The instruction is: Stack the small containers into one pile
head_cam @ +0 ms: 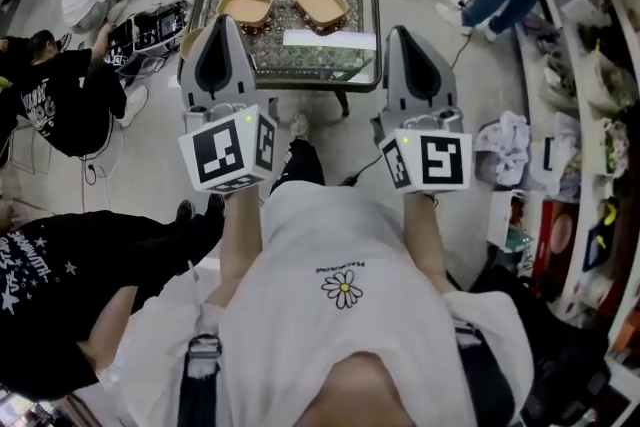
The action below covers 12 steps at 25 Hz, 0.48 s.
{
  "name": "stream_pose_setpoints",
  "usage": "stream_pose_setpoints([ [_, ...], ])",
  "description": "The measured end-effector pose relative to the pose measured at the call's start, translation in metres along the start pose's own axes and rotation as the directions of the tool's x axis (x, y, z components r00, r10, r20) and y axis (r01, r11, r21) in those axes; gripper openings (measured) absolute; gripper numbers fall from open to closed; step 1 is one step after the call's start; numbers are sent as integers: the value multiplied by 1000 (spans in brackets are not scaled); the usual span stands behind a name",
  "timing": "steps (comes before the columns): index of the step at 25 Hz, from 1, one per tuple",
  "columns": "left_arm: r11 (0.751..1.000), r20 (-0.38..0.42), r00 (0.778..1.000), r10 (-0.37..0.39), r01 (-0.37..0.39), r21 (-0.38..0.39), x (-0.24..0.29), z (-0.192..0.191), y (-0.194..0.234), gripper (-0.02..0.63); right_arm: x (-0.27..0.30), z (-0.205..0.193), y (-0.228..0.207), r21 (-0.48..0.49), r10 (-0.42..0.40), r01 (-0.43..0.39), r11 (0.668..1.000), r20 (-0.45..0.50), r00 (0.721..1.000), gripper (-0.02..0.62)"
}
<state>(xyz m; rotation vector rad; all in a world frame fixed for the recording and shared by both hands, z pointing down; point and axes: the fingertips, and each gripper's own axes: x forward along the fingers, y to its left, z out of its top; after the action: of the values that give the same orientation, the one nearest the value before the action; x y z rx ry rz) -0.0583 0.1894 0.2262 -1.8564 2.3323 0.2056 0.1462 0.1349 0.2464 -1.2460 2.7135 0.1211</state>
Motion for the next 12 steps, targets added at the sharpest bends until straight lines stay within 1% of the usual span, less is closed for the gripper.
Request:
stream_pose_setpoints([
  [4, 1000, 1, 1000, -14, 14, -21, 52, -10, 22, 25, 57, -11, 4, -1, 13, -13, 1000, -14, 1000, 31],
  [8, 999, -1, 999, -37, 37, -2, 110, -17, 44, 25, 120, -15, 2, -2, -3, 3, 1000, -20, 1000, 31],
  [12, 998, -16, 998, -66, 66, -20, 169, -23, 66, 25, 184, -20, 0, 5, -17, 17, 1000, -49, 999, 31],
])
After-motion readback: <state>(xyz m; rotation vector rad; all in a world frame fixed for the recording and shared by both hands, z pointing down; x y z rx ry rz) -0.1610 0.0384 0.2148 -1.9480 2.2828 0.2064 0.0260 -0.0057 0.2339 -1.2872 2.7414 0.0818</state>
